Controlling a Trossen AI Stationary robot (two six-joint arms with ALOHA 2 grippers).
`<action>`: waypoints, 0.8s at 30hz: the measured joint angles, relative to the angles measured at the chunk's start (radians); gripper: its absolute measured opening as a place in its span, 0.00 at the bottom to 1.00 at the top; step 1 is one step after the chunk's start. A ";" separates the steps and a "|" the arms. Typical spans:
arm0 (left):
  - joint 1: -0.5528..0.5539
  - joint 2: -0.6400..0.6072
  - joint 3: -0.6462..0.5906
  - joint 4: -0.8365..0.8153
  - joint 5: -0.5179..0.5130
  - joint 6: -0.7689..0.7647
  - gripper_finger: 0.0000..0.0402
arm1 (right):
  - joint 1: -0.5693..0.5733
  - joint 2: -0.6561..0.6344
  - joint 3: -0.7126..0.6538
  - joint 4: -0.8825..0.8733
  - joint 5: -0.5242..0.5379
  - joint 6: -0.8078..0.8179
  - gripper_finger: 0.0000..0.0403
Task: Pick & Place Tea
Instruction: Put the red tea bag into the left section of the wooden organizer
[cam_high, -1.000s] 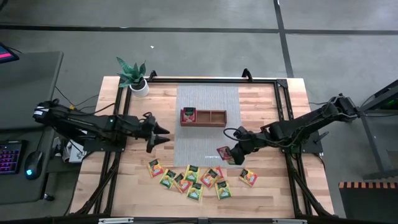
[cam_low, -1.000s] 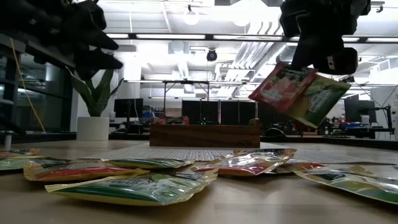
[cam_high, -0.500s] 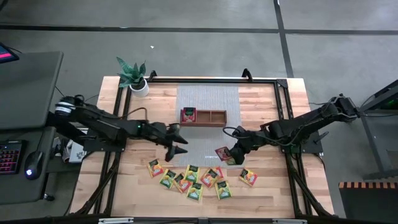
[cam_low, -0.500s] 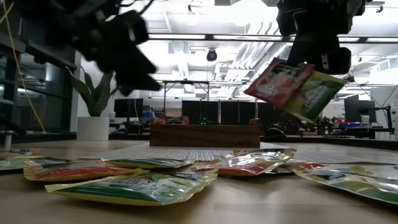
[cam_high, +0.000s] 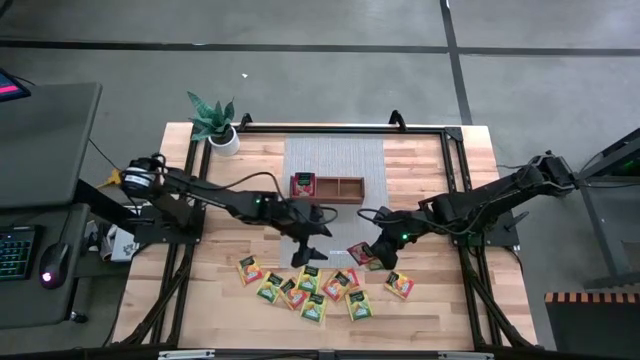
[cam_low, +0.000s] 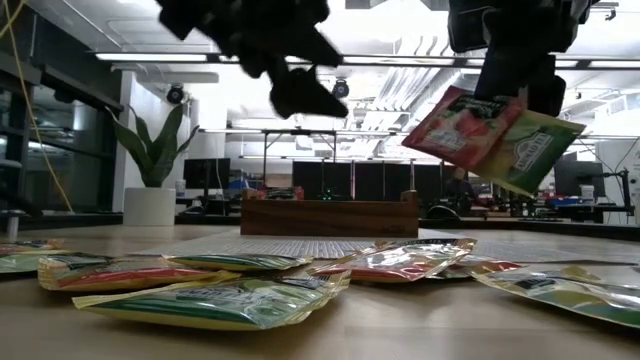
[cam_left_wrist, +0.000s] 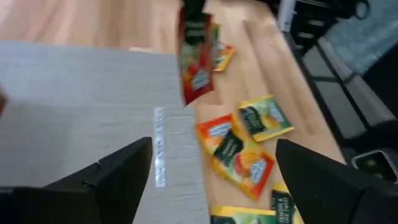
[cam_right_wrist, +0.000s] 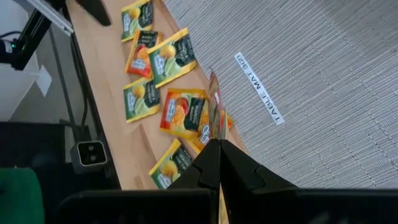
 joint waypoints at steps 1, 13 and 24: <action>0.000 0.015 0.023 0.002 0.016 0.010 0.84 | 0.000 0.000 0.000 -0.001 -0.003 -0.010 0.00; 0.058 0.191 0.149 0.031 0.265 -0.064 0.85 | 0.000 0.000 0.000 -0.003 -0.044 -0.106 0.00; 0.059 0.271 0.210 0.064 0.350 -0.130 0.85 | 0.000 0.000 0.000 0.002 -0.060 -0.149 0.00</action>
